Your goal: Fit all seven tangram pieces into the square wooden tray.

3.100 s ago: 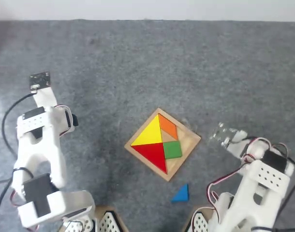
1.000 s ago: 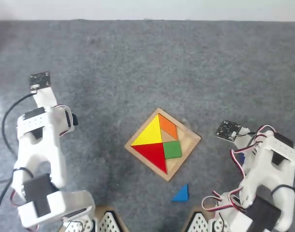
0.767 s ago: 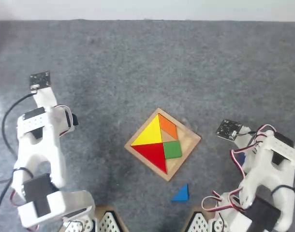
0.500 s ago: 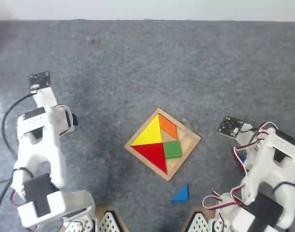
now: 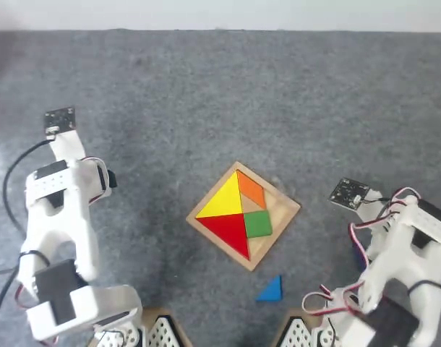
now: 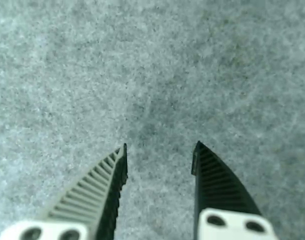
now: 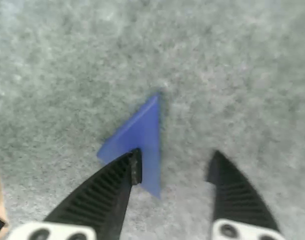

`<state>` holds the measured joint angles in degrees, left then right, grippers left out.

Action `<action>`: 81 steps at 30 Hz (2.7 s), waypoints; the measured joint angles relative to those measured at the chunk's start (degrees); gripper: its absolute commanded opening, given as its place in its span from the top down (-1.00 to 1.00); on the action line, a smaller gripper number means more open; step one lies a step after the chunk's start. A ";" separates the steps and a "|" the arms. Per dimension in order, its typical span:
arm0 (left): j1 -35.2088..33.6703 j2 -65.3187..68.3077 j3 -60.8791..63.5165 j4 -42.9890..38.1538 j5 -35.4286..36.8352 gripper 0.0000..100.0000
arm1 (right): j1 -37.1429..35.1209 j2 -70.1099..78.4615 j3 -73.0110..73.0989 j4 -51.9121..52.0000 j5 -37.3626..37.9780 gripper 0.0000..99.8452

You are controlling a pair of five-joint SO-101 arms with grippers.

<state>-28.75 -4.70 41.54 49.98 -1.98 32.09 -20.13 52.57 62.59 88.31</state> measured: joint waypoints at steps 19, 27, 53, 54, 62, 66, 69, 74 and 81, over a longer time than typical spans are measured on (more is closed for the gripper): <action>0.00 0.00 0.00 0.00 0.00 0.59 | 0.00 -6.86 12.92 -3.52 3.69 0.40; 0.00 0.00 0.00 0.00 0.00 0.59 | -0.09 -7.21 12.84 -4.22 3.43 0.93; 0.00 0.00 0.00 0.00 0.00 0.59 | -13.89 -7.56 -8.97 10.55 -19.78 0.91; 0.00 0.00 0.00 0.00 0.00 0.59 | -16.62 -7.56 -9.14 10.64 -21.80 0.91; 0.00 0.00 0.00 0.00 0.00 0.59 | -36.75 -7.56 -9.23 10.73 -35.16 0.91; 0.97 0.00 0.00 0.00 0.00 0.59 | -41.49 -7.56 -9.23 8.79 -41.76 0.98; 1.58 0.00 1.58 -1.76 0.00 0.59 | -44.75 -7.56 -9.23 6.42 -48.18 0.98; 1.67 0.00 2.81 -3.87 0.00 0.59 | -51.52 -7.56 -9.23 2.46 -58.46 0.98; 1.76 0.00 2.81 -3.87 0.00 0.59 | -58.46 0.18 -9.49 -4.04 -64.35 0.97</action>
<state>-26.99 -4.70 44.35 46.11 -1.98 -26.37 -19.96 43.08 58.55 23.96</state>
